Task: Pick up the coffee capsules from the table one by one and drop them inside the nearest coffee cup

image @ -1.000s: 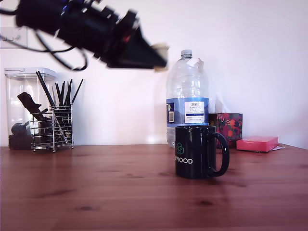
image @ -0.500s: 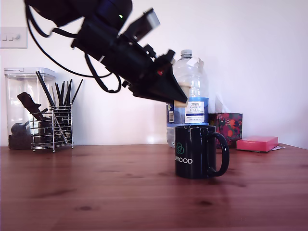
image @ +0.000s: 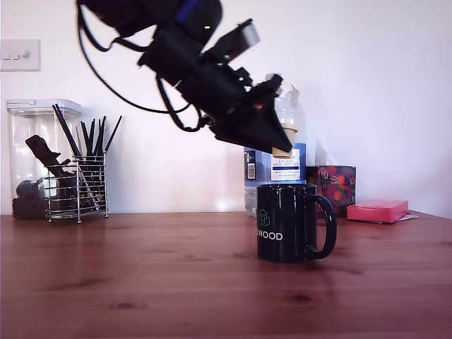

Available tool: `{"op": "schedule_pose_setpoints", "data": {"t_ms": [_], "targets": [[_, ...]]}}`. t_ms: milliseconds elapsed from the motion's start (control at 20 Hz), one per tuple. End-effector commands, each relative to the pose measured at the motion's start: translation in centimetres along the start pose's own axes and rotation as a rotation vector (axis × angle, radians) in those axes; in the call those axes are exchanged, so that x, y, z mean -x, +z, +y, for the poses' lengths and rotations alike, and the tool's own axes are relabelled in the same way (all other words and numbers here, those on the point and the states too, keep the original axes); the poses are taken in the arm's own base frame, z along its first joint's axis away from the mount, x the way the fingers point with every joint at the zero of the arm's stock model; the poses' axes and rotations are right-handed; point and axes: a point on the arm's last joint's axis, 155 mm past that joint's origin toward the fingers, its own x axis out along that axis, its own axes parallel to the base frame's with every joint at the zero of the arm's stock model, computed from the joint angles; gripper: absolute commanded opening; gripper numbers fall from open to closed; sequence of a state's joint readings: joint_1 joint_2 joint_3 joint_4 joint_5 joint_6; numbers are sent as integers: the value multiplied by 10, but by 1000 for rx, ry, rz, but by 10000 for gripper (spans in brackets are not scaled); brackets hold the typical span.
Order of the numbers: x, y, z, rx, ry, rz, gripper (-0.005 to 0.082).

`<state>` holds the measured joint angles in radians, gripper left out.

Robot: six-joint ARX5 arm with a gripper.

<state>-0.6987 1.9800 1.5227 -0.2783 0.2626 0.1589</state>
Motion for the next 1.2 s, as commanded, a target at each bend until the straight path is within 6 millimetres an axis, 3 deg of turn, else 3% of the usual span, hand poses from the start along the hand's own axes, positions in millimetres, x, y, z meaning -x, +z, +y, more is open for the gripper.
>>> {"op": "schedule_pose_setpoints", "data": {"t_ms": [0, 300, 450, 600, 700, 950, 1000, 1100, 1150], "targets": [[-10, -13, 1, 9, 2, 40, 60], [-11, -13, -4, 4, -6, 42, 85], [-12, -13, -5, 3, 0, 45, 242], [-12, -15, -1, 5, 20, 50, 461], [-12, -14, -1, 4, 20, 49, 516], [-9, -9, -2, -1, 21, 37, 509], [-6, -9, -3, 1, 21, 40, 476], [1, -6, -4, 14, 20, 42, 314], [7, -4, -6, 20, 19, 42, 176]]}}
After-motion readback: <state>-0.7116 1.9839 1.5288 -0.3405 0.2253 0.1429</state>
